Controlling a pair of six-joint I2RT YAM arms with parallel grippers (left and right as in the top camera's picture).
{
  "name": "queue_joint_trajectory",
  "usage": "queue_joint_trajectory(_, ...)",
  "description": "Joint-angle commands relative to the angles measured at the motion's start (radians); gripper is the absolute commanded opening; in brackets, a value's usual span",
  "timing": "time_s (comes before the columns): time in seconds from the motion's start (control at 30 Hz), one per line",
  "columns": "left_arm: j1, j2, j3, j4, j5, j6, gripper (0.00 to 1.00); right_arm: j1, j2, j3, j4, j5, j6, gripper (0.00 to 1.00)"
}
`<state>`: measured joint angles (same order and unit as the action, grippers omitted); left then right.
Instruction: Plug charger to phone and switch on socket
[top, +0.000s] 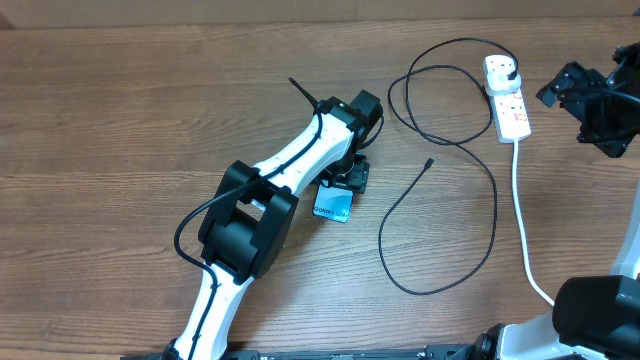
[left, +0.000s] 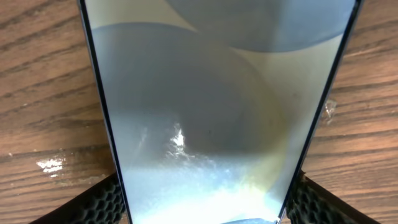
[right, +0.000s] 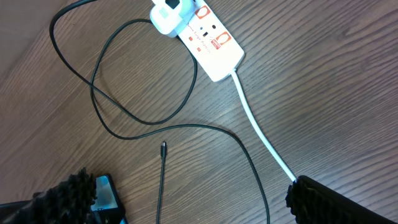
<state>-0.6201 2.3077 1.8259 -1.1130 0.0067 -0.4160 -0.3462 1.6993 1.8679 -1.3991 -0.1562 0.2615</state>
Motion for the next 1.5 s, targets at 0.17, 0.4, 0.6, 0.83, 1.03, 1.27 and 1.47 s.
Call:
queue_joint_trajectory(0.17, 0.005, 0.027, 0.002, 0.008, -0.024, -0.011, 0.64, 0.001, 0.003, 0.024, 0.007, 0.006, 0.004, 1.00)
queue_joint_trajectory(0.4, 0.006, 0.026, 0.003, -0.005, -0.006, -0.011, 0.67, 0.001, 0.003, 0.024, 0.007, 0.006, 0.004, 1.00)
queue_joint_trajectory(0.6, 0.006, 0.026, 0.010, -0.016, -0.006, -0.011, 0.75, 0.001, 0.003, 0.025, 0.006, 0.006, 0.004, 1.00)
queue_joint_trajectory(0.83, 0.000, 0.026, 0.008, -0.020, -0.015, -0.007, 0.94, 0.001, 0.003, 0.024, 0.007, 0.006, 0.004, 1.00)
queue_joint_trajectory(1.03, -0.014, 0.027, -0.023, -0.006, -0.029, -0.006, 0.96, 0.001, 0.003, 0.025, 0.007, 0.006, 0.004, 1.00)
queue_joint_trajectory(1.27, -0.016, 0.027, -0.045, -0.002, -0.033, -0.006, 0.93, 0.001, 0.003, 0.024, 0.007, 0.006, 0.004, 1.00)
queue_joint_trajectory(1.47, -0.016, 0.027, -0.045, -0.001, -0.032, -0.006, 0.79, 0.001, 0.003, 0.024, 0.007, 0.006, 0.004, 1.00)
